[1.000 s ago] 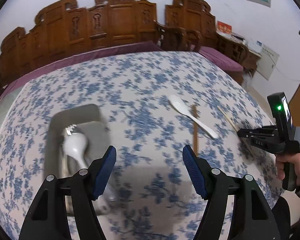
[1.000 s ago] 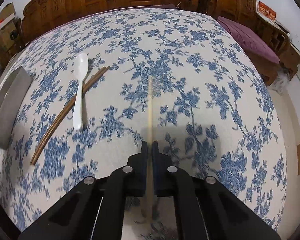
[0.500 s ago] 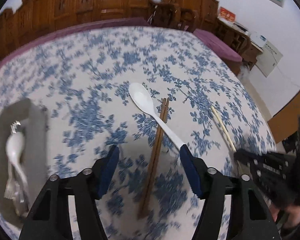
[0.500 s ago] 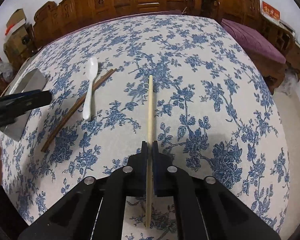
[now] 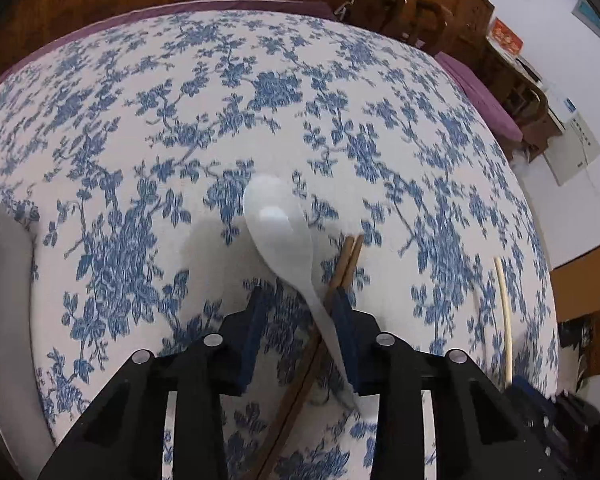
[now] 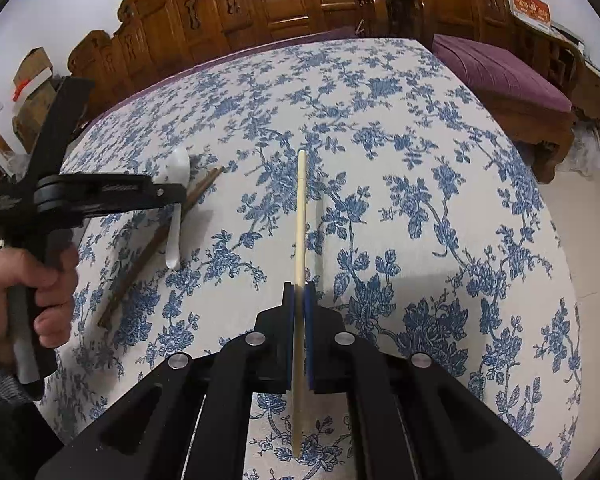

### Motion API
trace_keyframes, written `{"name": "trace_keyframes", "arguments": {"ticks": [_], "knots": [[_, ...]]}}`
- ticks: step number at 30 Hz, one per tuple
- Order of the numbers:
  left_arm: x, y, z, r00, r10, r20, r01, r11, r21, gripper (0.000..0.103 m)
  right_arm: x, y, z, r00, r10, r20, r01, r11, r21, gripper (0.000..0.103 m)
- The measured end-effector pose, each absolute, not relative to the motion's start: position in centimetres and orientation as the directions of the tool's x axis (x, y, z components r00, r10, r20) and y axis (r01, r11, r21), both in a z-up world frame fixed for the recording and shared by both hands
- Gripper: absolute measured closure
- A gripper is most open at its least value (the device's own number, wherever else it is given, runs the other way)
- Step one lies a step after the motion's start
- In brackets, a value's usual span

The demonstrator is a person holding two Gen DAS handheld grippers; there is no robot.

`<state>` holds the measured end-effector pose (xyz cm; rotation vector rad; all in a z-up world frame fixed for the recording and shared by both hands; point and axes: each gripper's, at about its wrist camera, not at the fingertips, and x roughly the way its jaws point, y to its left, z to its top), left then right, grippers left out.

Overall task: Organize utensils
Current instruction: 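Grasp the small white plastic spoon with the left tool, then drop the white plastic spoon into the tray with the left tool while the right tool carries the bamboo chopstick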

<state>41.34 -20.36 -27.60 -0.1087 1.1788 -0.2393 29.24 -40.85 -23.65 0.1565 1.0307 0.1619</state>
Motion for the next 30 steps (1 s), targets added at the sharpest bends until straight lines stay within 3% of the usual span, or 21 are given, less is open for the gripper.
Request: {"name": "trace_keyframes", "arguments": {"ticks": [8, 16, 21, 30], "knots": [[42.1, -20.3, -27.7, 0.357, -0.201, -0.912, 0.111, 0.979, -0.173, 0.089, 29.1, -39.2, -22.6, 0.521, 0.222, -0.824, -0.106, 0.975, 0.196, 0.097], [41.8, -21.8, -27.6, 0.362, -0.115, -0.925, 0.171, 0.984, -0.056, 0.090, 29.0, -38.4, -22.1, 0.525, 0.225, -0.821, -0.129, 0.974, 0.185, 0.097], [41.2, -21.4, -27.6, 0.357, -0.122, -0.926, 0.188, 0.981, -0.057, 0.096, 28.9, -38.3, -22.4, 0.520, 0.222, -0.825, -0.131, 0.975, 0.180, 0.097], [40.3, -19.9, -26.1, 0.401, -0.111, -0.909, 0.208, 0.978, -0.027, 0.097, 28.6, -37.7, -21.4, 0.536, 0.239, -0.810, -0.150, 0.971, 0.187, 0.097]]}}
